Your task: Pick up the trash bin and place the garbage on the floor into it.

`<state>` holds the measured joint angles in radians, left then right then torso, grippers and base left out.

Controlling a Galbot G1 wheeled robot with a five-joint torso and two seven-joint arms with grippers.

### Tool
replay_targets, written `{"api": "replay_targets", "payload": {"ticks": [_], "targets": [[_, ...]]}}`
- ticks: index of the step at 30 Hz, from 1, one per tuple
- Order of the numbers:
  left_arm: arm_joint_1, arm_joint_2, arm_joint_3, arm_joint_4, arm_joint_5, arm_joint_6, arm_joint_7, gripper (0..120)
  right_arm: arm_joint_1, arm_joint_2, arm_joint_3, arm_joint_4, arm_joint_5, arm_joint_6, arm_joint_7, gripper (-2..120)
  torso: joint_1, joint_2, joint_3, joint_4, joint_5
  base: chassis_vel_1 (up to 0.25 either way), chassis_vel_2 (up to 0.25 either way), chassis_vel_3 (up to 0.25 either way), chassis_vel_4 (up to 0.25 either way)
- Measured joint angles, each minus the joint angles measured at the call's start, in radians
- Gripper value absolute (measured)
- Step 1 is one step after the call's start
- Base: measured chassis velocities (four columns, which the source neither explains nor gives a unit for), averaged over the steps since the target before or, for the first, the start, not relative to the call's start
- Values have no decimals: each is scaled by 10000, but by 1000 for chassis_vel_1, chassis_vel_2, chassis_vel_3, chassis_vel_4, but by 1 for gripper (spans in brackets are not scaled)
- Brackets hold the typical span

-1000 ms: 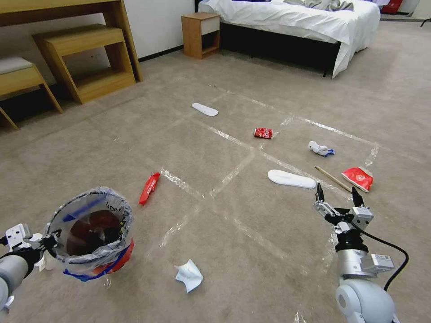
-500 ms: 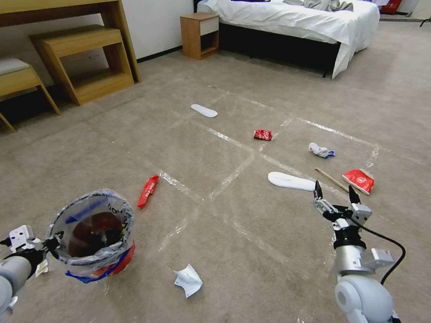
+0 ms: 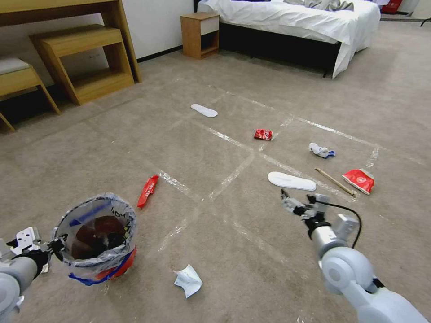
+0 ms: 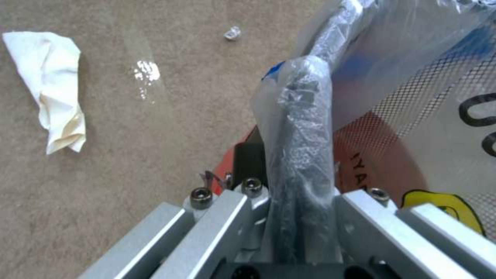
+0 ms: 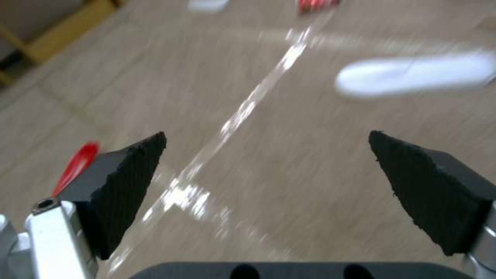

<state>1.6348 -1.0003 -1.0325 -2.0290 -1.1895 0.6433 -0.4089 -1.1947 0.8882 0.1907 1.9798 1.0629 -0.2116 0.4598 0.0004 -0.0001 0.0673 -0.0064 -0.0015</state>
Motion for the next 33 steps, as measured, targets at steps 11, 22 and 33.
{"api": "replay_targets", "payload": {"ticks": [11,22,33], "targets": [[45,-222,1,48,258,7,-23,1,2459,-478,-3173,-772,2214,-2645,-327,100,0,0,0,3,0,0,0,0,0],[173,-477,-126,40,483,-51,17,1,5328,-1357,-6873,-1813,316,-2245,-5023,100,0,0,0,2,1,0,0,0,0],[155,-787,-167,74,686,-119,99,1,6758,-1062,-9175,-2069,-31,-3127,-5168,100,0,0,-1,2,1,0,0,0,0]]}}
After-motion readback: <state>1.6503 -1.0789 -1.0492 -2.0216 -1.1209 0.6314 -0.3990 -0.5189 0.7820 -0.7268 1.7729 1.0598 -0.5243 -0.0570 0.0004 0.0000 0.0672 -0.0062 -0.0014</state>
